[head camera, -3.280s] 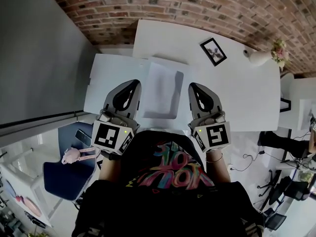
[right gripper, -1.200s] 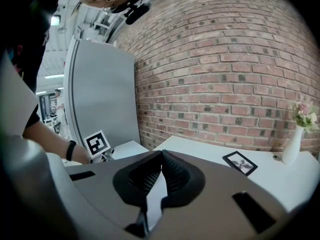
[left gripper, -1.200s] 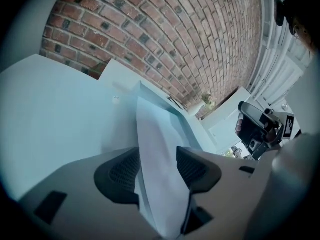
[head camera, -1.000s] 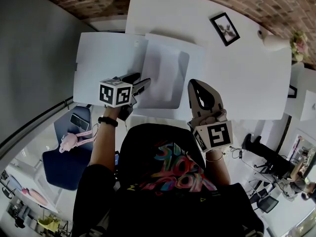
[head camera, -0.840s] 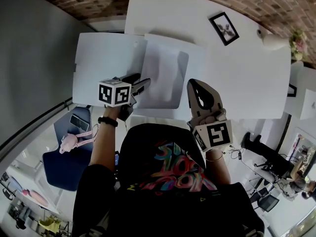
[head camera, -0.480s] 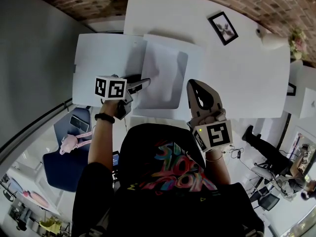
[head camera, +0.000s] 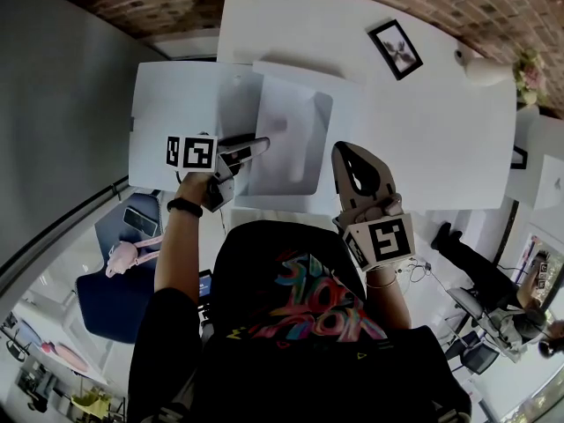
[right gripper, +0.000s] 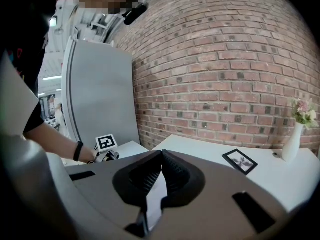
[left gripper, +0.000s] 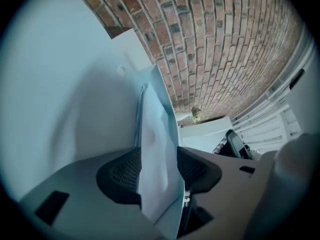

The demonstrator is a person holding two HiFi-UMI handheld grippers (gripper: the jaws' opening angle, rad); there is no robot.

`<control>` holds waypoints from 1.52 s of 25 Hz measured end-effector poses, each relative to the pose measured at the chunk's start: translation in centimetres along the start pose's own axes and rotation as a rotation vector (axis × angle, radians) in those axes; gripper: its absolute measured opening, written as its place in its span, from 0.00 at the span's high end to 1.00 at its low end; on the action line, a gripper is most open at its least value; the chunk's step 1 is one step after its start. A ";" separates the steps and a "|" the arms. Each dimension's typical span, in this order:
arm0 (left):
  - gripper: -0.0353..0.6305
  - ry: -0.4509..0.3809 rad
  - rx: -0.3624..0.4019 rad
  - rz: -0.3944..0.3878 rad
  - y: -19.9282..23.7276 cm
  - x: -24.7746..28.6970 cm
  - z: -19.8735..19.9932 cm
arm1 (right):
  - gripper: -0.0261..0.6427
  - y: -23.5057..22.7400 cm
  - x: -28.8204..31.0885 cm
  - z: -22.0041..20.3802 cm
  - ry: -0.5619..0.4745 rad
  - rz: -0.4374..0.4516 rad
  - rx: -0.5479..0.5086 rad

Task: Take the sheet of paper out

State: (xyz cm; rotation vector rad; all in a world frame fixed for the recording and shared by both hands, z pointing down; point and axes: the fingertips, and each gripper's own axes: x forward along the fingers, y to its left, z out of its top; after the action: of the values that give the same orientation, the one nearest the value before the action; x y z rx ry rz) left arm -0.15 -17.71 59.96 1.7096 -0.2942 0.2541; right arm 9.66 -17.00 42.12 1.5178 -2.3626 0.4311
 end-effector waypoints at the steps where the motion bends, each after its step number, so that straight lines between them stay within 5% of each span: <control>1: 0.60 0.012 -0.006 -0.012 -0.1 0.2 -0.2 | 0.94 0.0 0.1 0.1 -0.011 -0.001 0.005; 10: 0.61 0.050 -0.005 -0.025 -0.5 1.5 -0.6 | 0.94 -0.3 0.3 0.0 -0.009 0.010 0.007; 16: 0.62 0.074 0.029 0.063 0.2 1.2 -0.5 | 0.94 -0.4 0.2 0.0 -0.004 0.016 0.010; 21: 0.82 0.087 0.059 0.182 1.6 1.4 -1.0 | 0.94 -0.6 0.1 0.0 -0.007 0.023 0.010; 25: 0.91 0.050 0.024 0.189 1.9 1.3 -1.0 | 0.94 -0.7 0.0 0.2 -0.010 0.026 0.004; 38: 0.91 0.004 0.045 0.158 1.0 0.7 -0.6 | 0.94 -0.5 -0.4 -0.6 0.040 0.025 -0.012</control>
State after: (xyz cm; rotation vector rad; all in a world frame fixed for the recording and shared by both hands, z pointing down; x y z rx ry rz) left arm 0.15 -17.29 61.27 1.7321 -0.4238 0.3823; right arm 10.36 -16.61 42.51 1.4626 -2.3515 0.4483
